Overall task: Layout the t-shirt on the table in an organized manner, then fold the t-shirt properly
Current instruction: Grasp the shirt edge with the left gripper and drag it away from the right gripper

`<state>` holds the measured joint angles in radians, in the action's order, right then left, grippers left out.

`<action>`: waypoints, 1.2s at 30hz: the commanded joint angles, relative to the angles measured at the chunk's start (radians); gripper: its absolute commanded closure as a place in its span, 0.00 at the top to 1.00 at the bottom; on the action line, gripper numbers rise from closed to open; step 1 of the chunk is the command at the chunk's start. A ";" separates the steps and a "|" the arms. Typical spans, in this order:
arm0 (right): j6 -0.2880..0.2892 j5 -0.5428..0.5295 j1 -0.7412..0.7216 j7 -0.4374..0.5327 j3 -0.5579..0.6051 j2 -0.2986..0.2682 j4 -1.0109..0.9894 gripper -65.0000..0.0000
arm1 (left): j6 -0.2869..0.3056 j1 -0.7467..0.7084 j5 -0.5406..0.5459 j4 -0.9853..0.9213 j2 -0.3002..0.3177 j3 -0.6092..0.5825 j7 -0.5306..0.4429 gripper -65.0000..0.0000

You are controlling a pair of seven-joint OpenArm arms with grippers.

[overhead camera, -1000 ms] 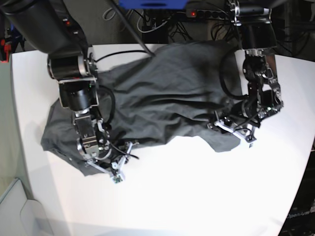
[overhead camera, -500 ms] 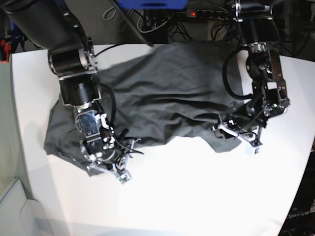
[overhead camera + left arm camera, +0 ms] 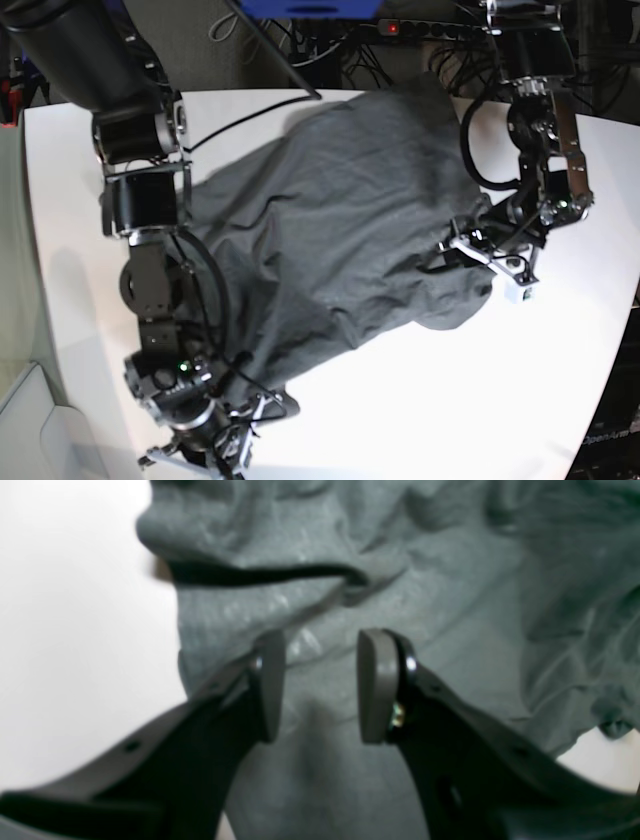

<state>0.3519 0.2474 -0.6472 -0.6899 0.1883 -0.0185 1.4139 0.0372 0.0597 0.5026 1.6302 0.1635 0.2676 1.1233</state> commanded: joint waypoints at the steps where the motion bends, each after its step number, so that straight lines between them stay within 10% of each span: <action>1: -0.003 -0.007 -0.035 0.020 -0.002 -0.001 0.049 0.00 | 0.002 0.016 0.012 0.021 0.009 0.003 -0.012 0.37; 14: -0.003 -0.009 -0.039 -0.029 -0.145 -0.004 0.094 0.00 | 0.003 0.016 0.012 0.015 0.023 0.003 -0.012 0.37; 27: -0.009 -0.009 -0.188 0.327 -0.145 0.032 -0.545 0.00 | 0.003 -0.034 0.012 0.021 0.021 0.003 -0.012 0.37; 36: -0.144 -0.010 -0.253 0.382 -0.145 0.033 -0.649 0.04 | 0.003 -0.064 0.012 0.021 0.017 -0.006 -0.012 0.37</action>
<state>0.2150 0.2394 -0.8524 -0.3351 0.0429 0.0139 0.7425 0.0406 -0.0174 0.5049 1.6341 0.1749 0.2596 1.1221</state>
